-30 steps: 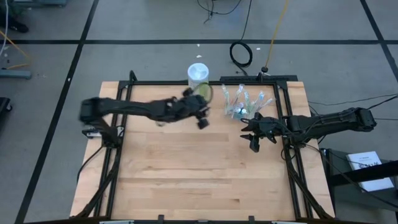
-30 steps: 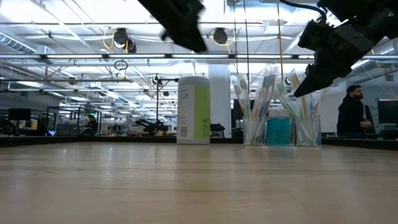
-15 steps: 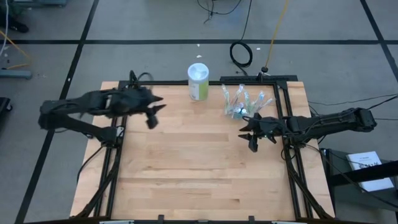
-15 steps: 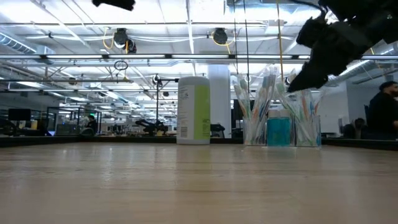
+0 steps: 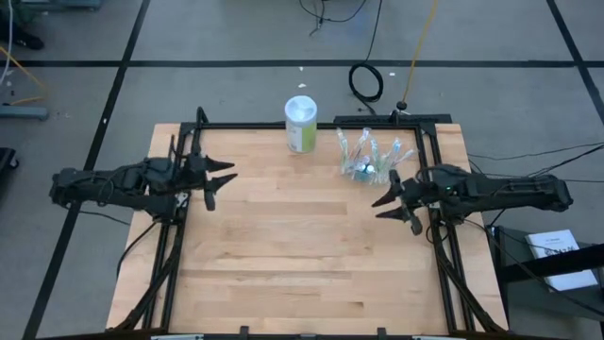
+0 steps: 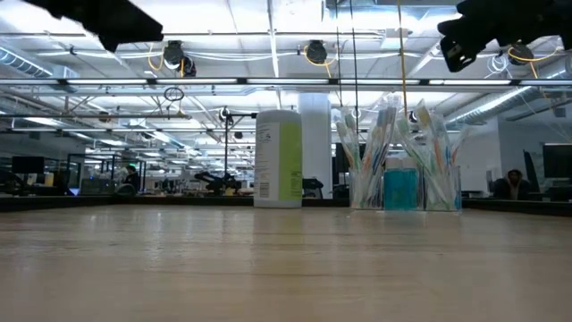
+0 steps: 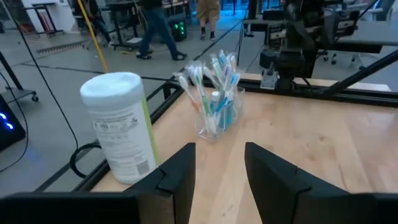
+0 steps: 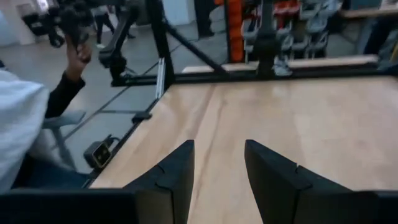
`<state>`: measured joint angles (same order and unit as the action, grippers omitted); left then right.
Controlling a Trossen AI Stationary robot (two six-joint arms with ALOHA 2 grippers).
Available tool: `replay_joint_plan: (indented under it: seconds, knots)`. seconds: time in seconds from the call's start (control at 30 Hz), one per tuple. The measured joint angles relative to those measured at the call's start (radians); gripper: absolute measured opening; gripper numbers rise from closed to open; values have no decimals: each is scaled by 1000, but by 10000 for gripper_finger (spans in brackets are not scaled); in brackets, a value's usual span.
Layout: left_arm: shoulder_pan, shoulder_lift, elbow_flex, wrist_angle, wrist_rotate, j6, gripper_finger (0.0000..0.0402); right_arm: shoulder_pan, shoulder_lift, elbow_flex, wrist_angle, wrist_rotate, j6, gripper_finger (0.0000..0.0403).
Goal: Pick & Place toothbrushing station
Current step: Return to Home Position
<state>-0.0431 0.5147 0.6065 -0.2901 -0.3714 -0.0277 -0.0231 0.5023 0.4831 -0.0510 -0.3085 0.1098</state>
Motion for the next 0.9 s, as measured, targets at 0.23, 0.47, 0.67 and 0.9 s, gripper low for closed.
replay_joint_plan:
  seconds: [0.23, 0.47, 0.67, 0.9]
  knots:
    - [-12, -110, -102, 25, 0, -11, 145, 0, -121, 0, -104, 99, 5, 132]
    - [-32, -205, -153, 16, 5, -23, 145, 0, -260, -93, -73, 98, 8, 132]
    - [-38, -258, -192, 19, -3, -20, 145, 0, -390, -159, -68, 95, 9, 132]
    - [-37, -290, -304, 145, -16, -47, 145, 0, -500, -230, -86, 95, 28, 132]
